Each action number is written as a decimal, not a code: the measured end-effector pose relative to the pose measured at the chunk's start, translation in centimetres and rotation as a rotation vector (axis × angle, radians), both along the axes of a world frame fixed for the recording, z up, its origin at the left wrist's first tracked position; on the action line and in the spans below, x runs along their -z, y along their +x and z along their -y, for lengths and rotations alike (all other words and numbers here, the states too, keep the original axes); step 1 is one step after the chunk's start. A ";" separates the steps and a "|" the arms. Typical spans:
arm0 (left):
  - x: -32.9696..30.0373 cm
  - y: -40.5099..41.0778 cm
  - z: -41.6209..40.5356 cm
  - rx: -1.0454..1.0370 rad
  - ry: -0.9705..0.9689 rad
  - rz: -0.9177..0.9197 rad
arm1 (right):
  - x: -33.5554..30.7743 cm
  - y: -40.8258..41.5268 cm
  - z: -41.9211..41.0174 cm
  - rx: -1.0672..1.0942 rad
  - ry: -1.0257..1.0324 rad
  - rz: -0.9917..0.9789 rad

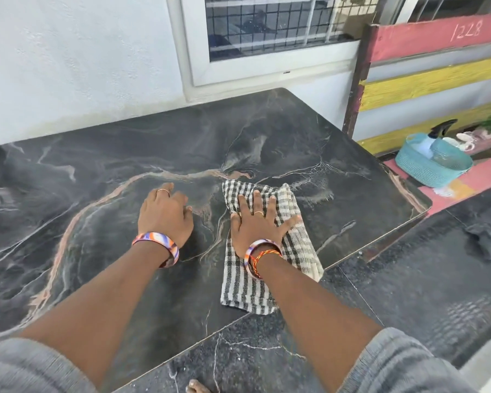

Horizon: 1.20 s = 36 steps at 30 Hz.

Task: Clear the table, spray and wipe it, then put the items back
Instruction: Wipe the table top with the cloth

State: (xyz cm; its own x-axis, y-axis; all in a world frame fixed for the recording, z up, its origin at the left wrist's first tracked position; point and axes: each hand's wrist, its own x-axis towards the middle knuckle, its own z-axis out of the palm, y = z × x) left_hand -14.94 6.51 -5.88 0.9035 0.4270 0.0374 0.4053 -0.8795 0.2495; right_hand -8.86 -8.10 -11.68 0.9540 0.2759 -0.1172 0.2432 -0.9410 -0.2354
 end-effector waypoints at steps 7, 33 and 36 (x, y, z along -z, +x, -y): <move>0.2 5.2 -3.4 0.068 -0.025 0.002 | 0.1 4.6 -2.2 0.102 -0.013 0.009; 2.0 13.4 -13.4 -0.022 -0.051 0.053 | 0.1 18.7 -11.6 0.207 -0.077 0.048; 2.3 14.8 -14.3 -0.064 -0.037 0.046 | 0.0 21.2 -13.3 0.180 -0.075 0.052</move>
State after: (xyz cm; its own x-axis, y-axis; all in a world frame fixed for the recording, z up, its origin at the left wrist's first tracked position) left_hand -0.15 20.85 -8.17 0.8718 0.4860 0.0612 0.4481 -0.8417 0.3011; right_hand 12.33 5.20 -11.71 0.9925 0.0922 -0.0804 0.0791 -0.9849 -0.1541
